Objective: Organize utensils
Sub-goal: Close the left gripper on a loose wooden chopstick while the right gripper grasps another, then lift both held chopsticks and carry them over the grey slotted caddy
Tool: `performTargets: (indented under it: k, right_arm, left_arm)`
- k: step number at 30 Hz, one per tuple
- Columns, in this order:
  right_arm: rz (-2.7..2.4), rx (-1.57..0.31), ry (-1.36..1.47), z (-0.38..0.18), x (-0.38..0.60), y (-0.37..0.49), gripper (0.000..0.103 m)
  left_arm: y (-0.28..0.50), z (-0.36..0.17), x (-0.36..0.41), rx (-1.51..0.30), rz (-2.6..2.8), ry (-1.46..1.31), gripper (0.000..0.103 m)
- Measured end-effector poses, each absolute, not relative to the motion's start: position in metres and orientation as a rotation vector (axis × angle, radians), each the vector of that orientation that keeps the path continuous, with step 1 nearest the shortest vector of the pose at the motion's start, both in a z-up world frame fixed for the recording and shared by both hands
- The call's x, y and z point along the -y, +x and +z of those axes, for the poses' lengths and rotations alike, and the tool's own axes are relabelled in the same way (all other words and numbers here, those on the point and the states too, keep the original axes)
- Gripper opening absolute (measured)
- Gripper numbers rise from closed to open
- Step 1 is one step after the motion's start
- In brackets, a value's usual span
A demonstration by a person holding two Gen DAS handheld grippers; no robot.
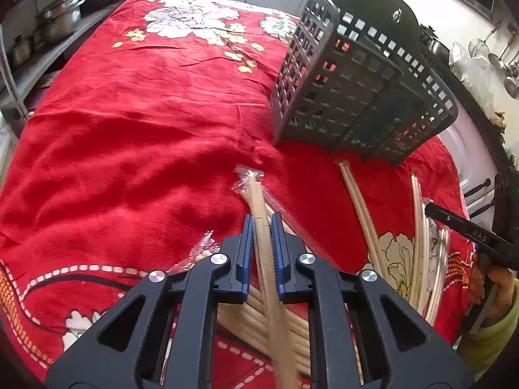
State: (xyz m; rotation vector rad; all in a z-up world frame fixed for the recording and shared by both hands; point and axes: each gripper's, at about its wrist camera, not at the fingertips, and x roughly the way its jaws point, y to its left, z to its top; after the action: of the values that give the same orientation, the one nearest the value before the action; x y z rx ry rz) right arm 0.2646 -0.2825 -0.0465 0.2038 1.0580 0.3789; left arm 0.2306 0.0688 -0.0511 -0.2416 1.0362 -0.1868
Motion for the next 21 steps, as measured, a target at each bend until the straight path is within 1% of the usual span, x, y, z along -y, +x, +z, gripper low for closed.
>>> performTargets:
  k: [2, 4, 10, 21]
  right_arm:
    - [0.396, -1.045, 0.211, -0.044, 0.282, 0.264, 0.009]
    - [0.424, -1.029, 0.225, -0.038, 0.281, 0.262, 0.001]
    - [0.495, -0.925, 0.220, -0.004, 0.277, 0.251, 0.001]
    - [0.609, -0.726, 0.183, 0.069, 0.266, 0.225, 0.001]
  left_arm:
    - [0.229, -0.045, -0.073, -1.020, -0.189, -0.247, 0.004]
    - [0.227, -0.038, -0.075, -1.003, -0.195, -0.256, 0.004]
    - [0.221, -0.008, -0.070, -0.924, -0.239, -0.259, 0.003]
    - [0.212, 0.058, -0.053, -0.718, -0.312, -0.292, 0.003]
